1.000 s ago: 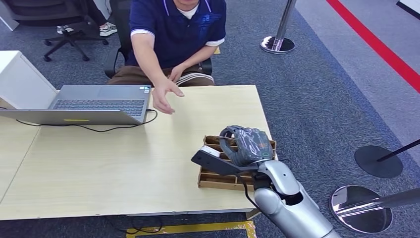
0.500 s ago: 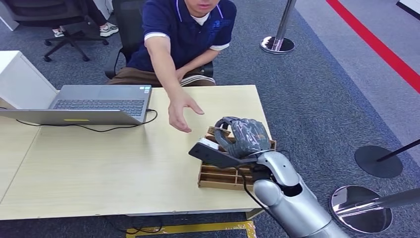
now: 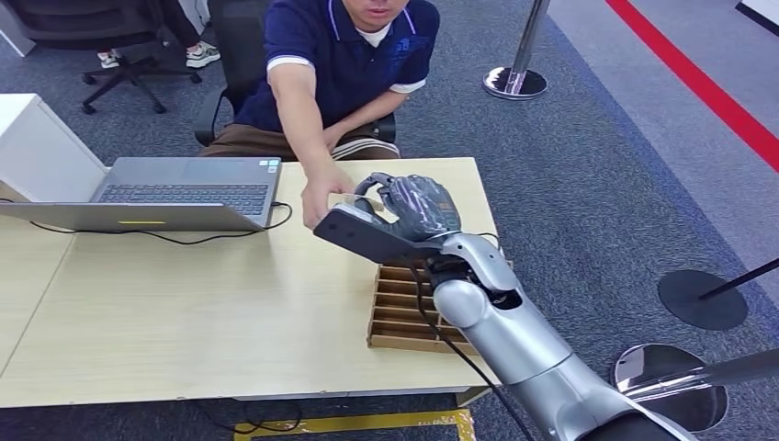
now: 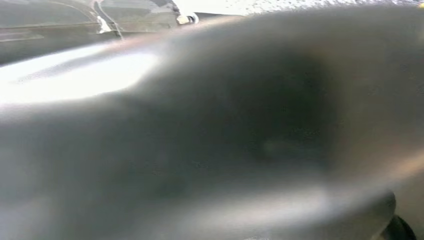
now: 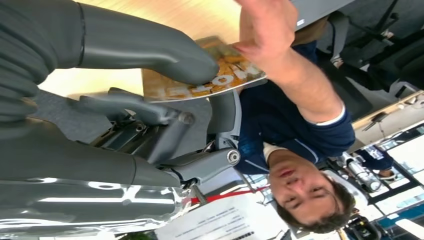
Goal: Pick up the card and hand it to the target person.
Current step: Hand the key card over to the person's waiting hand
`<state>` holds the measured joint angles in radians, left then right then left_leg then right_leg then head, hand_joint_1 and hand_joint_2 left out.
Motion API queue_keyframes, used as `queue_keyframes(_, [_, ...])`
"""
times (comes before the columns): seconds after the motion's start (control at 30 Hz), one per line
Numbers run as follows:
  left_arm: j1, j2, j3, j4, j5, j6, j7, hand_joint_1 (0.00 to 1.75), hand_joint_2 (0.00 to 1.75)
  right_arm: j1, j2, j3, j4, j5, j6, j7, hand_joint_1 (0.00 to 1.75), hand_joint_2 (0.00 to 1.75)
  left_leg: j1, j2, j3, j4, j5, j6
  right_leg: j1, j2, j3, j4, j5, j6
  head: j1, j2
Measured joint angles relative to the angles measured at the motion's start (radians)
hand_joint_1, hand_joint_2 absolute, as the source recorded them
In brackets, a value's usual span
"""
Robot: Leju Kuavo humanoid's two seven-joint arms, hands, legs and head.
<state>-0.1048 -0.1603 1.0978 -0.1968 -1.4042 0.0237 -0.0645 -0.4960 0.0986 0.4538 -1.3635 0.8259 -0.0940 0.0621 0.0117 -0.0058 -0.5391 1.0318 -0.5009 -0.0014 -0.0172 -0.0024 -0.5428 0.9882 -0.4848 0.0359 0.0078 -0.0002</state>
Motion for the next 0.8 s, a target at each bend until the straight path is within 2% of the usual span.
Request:
queue_keyframes(0.1, [-0.001, 0.001, -0.005, 0.0, 0.0, 0.0, 0.001, 0.0, 0.0, -0.018, 0.02, 0.0, 0.021, -0.008, 0.001, -0.002, 1.71, 1.75, 0.0, 0.0, 0.0, 0.0, 0.0, 0.0, 0.0, 0.0, 0.0, 0.0, 0.0, 0.0, 0.0, 0.0])
queue_keyframes(0.23, [-0.001, 0.001, -0.006, 0.0, 0.0, -0.002, 0.003, 0.0, 1.75, -0.036, 0.039, 0.001, 0.046, -0.015, 0.005, -0.002, 1.71, 1.75, 0.0, 0.0, 0.0, 0.0, 0.0, 0.0, 0.0, 0.0, 0.0, 0.0, 0.0, 0.0, 0.0, 0.0])
queue_keyframes(0.8, [-0.002, 0.002, -0.007, 0.0, -0.003, -0.013, 0.011, 0.0, 1.75, -0.039, 0.043, 0.001, 0.079, -0.021, 0.007, 0.003, 1.68, 1.75, 0.0, 0.0, 0.0, 0.0, 0.0, 0.0, 0.0, 0.0, 0.0, 0.0, 0.0, 0.0, 0.0, 0.0])
